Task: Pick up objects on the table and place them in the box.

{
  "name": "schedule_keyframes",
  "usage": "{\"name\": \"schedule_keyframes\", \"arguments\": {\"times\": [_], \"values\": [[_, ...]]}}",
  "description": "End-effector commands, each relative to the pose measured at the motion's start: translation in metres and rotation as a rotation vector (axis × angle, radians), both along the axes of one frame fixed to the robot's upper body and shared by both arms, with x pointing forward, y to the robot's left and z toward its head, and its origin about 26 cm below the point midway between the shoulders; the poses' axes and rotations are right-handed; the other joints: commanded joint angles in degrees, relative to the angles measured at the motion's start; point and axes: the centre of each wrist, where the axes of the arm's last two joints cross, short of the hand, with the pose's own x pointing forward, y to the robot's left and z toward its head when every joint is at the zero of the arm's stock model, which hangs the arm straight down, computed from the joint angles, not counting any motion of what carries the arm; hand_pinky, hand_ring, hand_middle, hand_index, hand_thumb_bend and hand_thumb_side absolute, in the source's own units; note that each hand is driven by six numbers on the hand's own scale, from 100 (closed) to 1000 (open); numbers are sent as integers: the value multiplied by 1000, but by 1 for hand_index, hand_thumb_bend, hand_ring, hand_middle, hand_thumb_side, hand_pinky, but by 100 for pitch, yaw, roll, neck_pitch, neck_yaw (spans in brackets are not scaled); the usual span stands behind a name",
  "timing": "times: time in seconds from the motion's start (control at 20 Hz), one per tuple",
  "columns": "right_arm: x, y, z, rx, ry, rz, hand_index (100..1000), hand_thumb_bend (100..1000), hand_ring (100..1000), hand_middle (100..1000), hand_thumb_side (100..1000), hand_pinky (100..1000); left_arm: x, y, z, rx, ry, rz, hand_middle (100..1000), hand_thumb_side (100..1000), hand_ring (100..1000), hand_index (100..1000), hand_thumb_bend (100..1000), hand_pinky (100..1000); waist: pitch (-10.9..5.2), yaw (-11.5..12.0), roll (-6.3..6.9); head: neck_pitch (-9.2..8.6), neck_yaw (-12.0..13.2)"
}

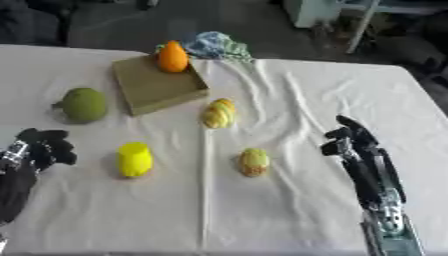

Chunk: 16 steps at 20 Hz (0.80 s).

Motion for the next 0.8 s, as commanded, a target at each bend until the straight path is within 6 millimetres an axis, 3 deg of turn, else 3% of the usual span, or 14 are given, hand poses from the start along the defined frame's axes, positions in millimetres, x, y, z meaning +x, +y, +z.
{"name": "schedule_keyframes", "arguments": {"times": [0.05, 0.35, 0.5, 0.7, 0.8], "values": [[1, -2, 9, -12, -32, 5, 855, 100, 557, 593, 584, 578, 1, 2, 9, 12, -33, -3, 560, 972, 579, 746, 100, 631, 3, 3, -37, -19, 2], [2, -2, 10, -14, -34, 5, 856, 100, 557, 594, 587, 578, 3, 3, 12, 22, -45, 1, 566, 983, 584, 750, 100, 633, 4, 2, -28, -19, -4], [2, -2, 10, -16, -35, 3, 857, 100, 557, 595, 584, 578, 6, 6, 19, 46, -72, 1, 574, 943, 590, 755, 100, 636, 4, -1, -18, -19, -17], [2, -3, 11, -22, -37, 1, 857, 100, 557, 595, 583, 578, 16, 15, 47, 141, -173, -21, 601, 864, 613, 779, 100, 648, 2, -6, 21, -19, -55], [2, -4, 12, -25, -38, 1, 857, 100, 558, 595, 585, 578, 23, 24, 71, 245, -260, -33, 616, 770, 621, 789, 100, 656, 2, -11, 50, -19, -63]]}}
